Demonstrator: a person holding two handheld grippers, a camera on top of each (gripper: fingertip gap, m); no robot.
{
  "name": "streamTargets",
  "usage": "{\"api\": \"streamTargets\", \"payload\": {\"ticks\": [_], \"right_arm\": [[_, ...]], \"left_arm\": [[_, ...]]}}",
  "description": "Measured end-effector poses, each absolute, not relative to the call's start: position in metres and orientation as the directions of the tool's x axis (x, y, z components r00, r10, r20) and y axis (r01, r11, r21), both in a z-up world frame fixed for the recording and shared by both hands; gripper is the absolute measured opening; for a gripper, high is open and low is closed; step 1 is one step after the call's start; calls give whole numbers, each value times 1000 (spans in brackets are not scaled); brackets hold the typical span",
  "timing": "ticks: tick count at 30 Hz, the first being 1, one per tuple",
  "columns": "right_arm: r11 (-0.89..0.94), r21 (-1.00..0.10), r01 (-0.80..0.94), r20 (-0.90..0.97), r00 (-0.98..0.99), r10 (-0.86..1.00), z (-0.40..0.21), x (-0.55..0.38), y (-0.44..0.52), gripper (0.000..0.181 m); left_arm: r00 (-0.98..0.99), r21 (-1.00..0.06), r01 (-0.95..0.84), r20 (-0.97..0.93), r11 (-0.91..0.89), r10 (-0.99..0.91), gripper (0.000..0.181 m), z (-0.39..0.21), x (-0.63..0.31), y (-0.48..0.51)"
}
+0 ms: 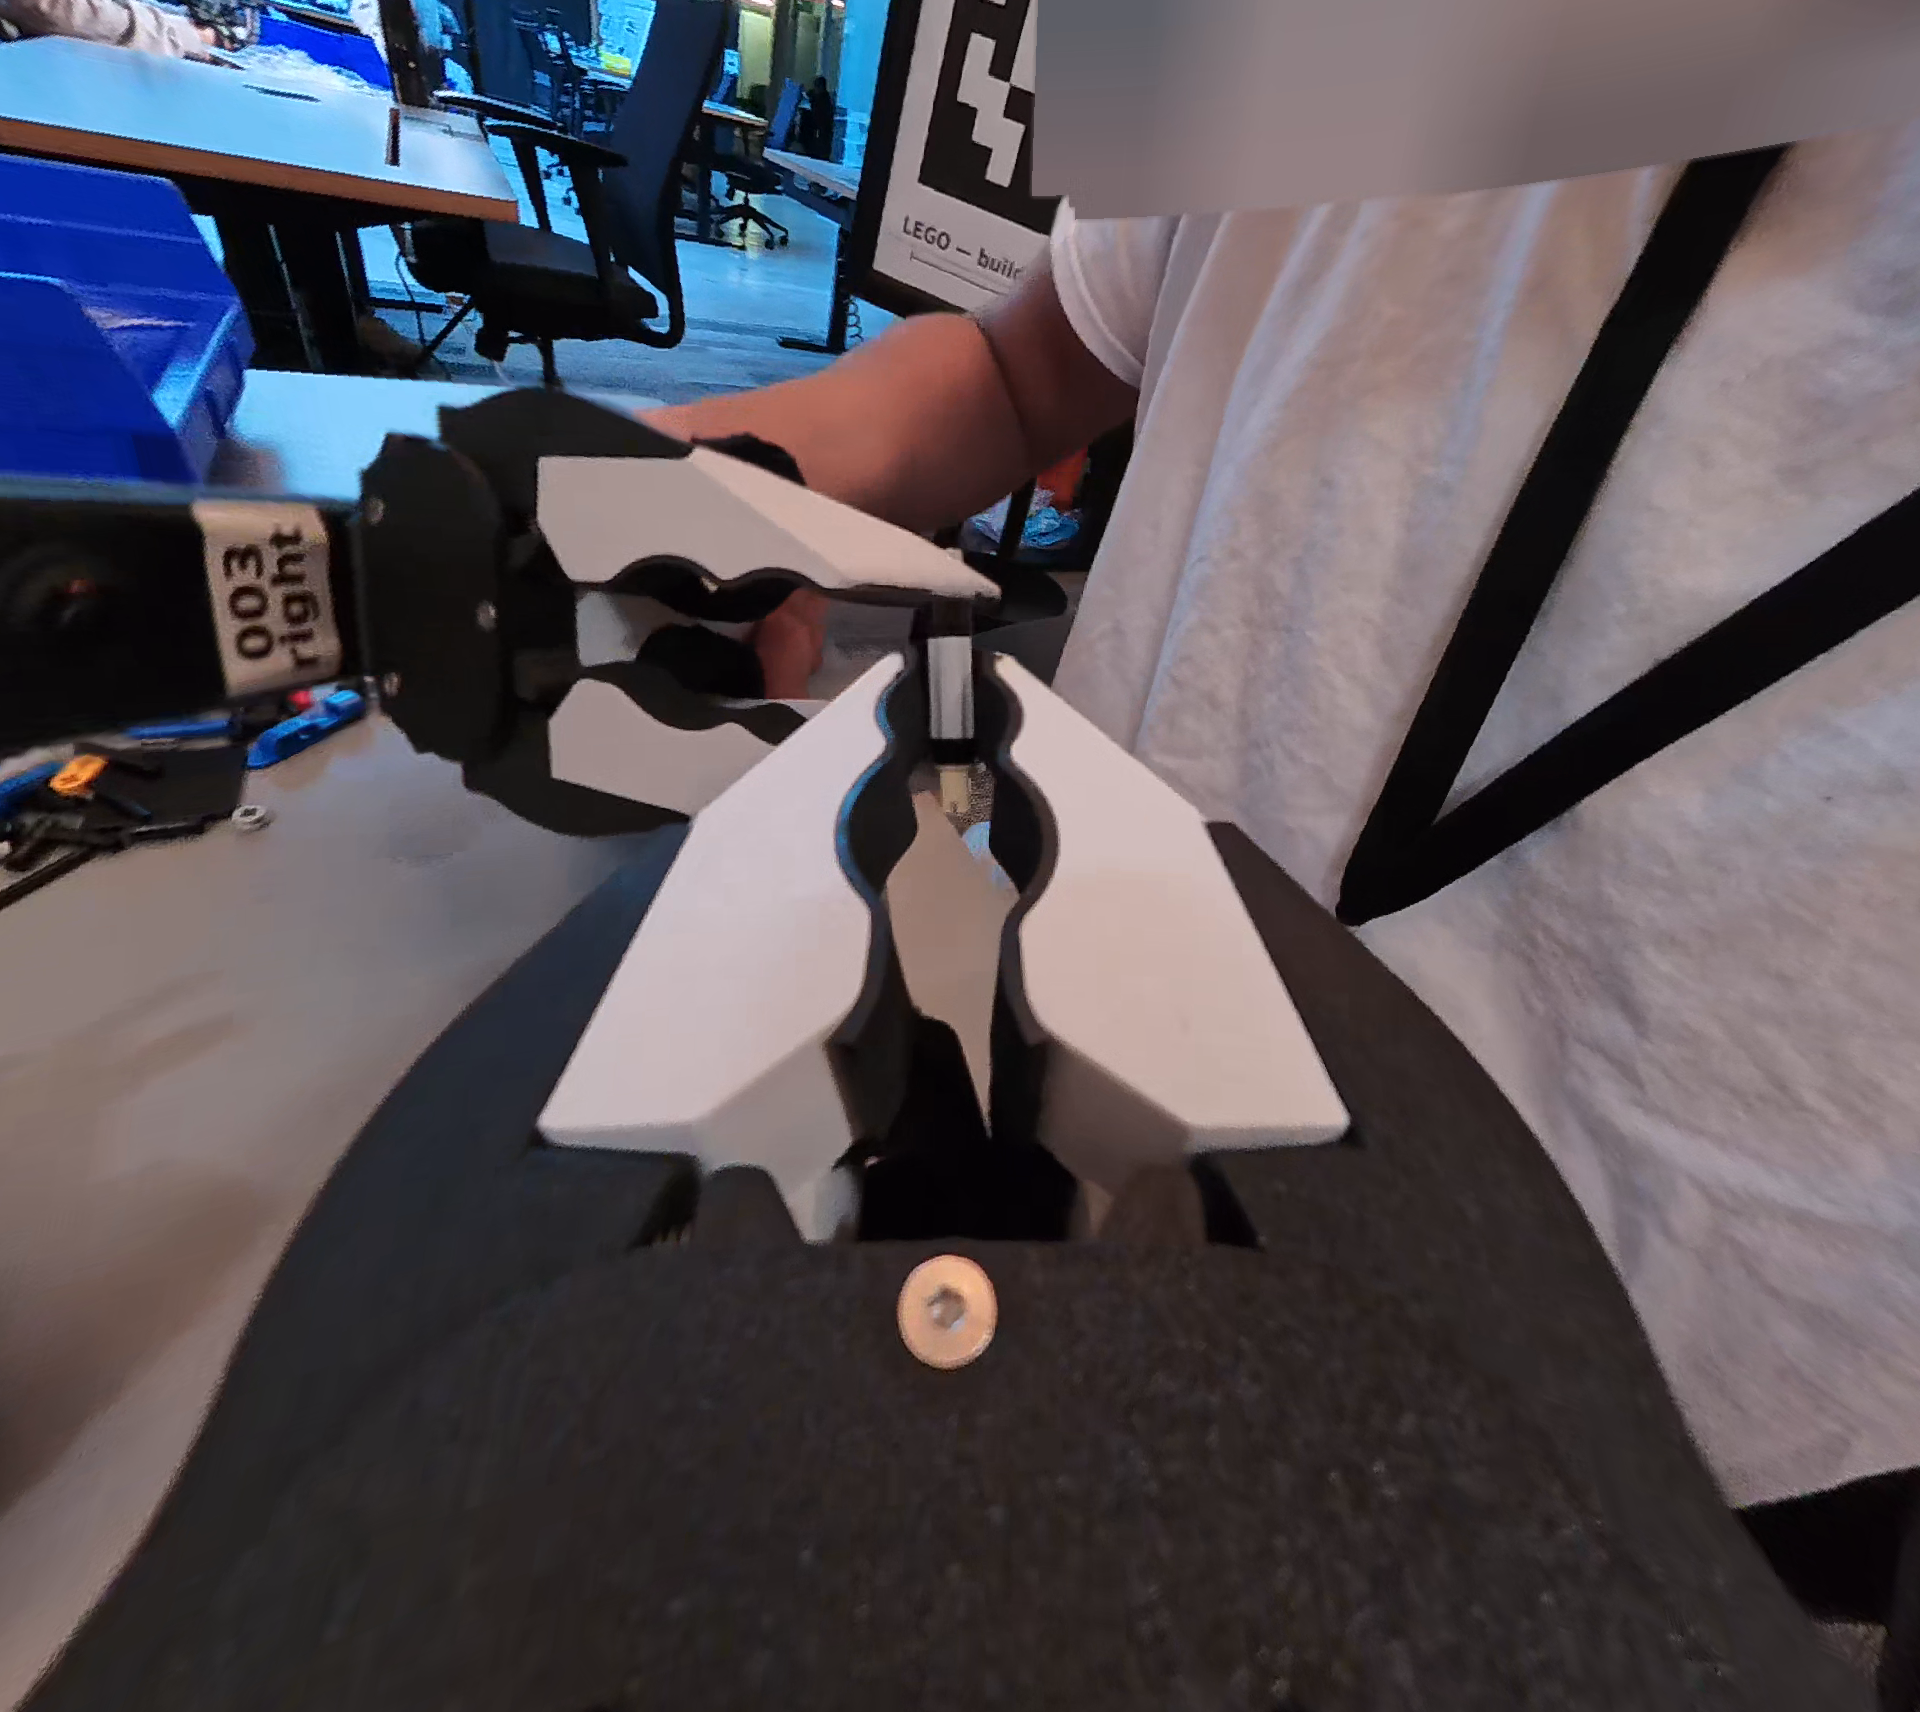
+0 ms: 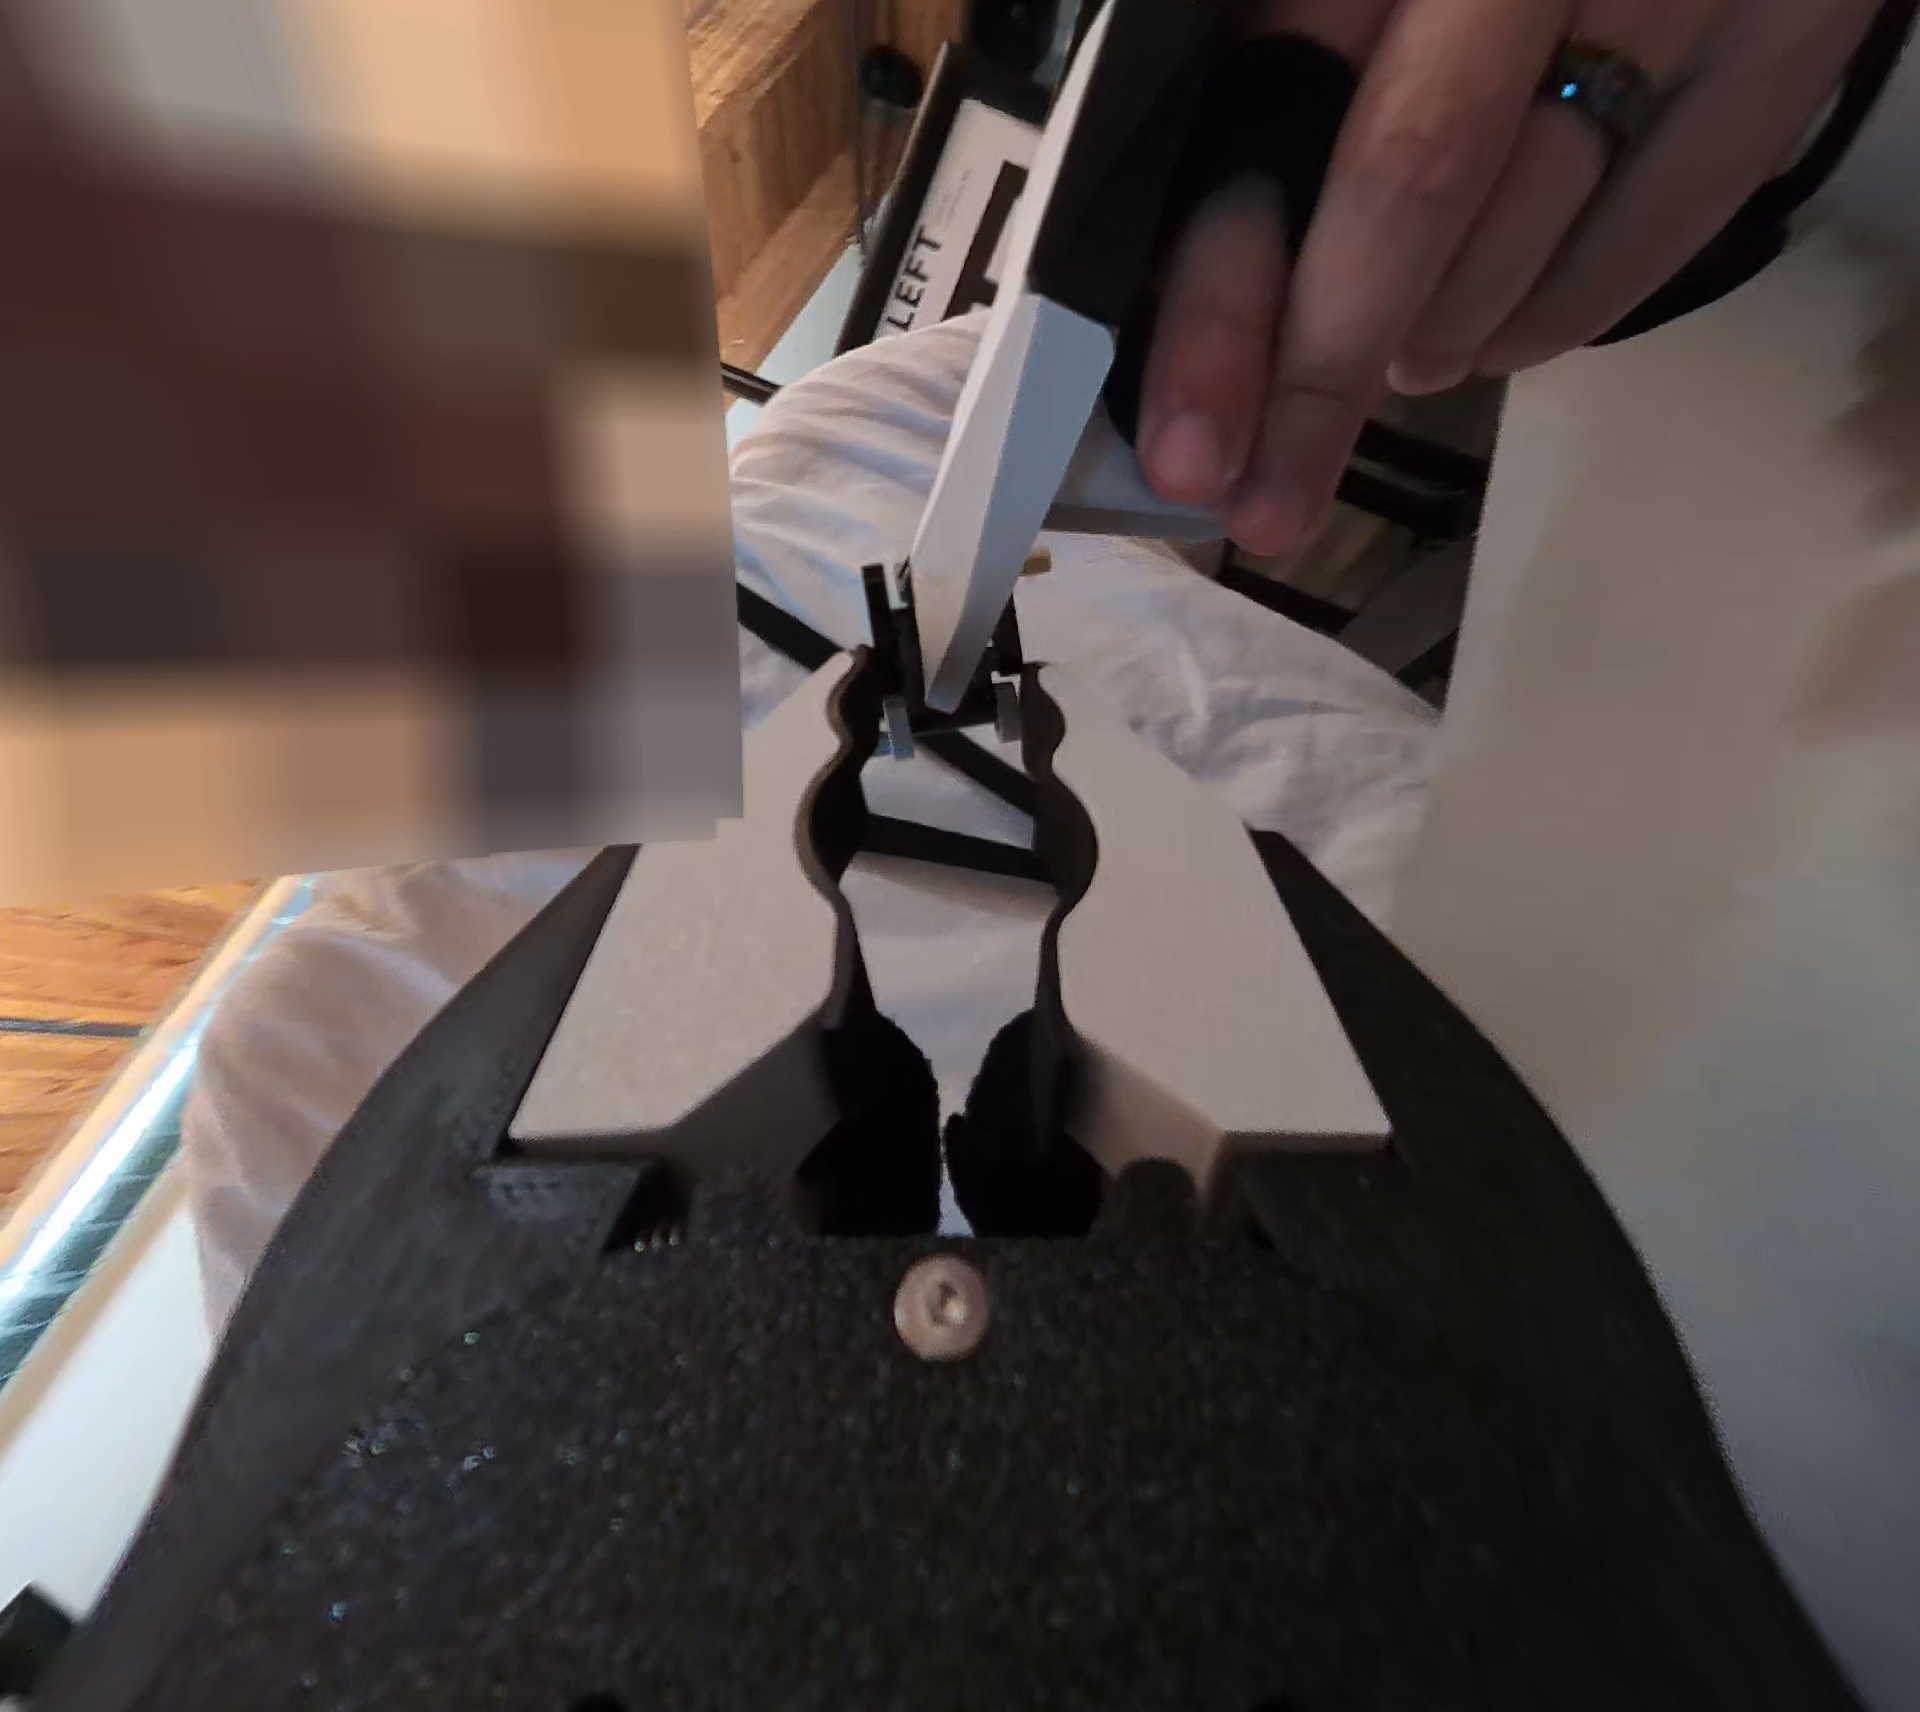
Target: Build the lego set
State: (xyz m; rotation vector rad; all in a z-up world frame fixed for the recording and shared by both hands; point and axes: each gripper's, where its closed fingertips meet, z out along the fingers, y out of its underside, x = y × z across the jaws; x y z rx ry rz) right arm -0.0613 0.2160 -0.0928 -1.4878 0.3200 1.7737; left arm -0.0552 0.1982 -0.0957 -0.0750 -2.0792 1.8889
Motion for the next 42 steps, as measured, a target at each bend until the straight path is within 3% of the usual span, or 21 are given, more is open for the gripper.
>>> {"api": "streamTargets", "payload": {"ticks": [6, 14, 21, 25, 32, 42], "right_arm": [[-726, -272, -632, -893, -116, 435, -90, -79, 216, 25], [-712, -282, -643, -893, -96, 440, -93, -76, 220, 24], [-647, -406, -646, -904, 181, 387, -98, -55, 223, 34], [-659, -416, -626, -907, 240, 345, -105, -54, 225, 51], [-612, -501, -612, -864, 387, 321, -105, -39, 223, 50], [-590, -505, -630, -863, 371, 343, -95, -34, 220, 49]], "left_arm": [[-934, -983, -130, 164, 128, 317, 6, -94, -71, 199], [-940, -982, -125, 162, 140, 302, 6, -97, -67, 200], [-944, -974, -207, 223, 89, 243, 6, -96, -49, 200], [-951, -981, -179, 191, 70, 244, 6, -94, -52, 199], [-950, -976, -209, 217, 60, 225, 6, -95, -44, 201], [-952, -976, -214, 217, 39, 217, 6, -93, -42, 201]]}}
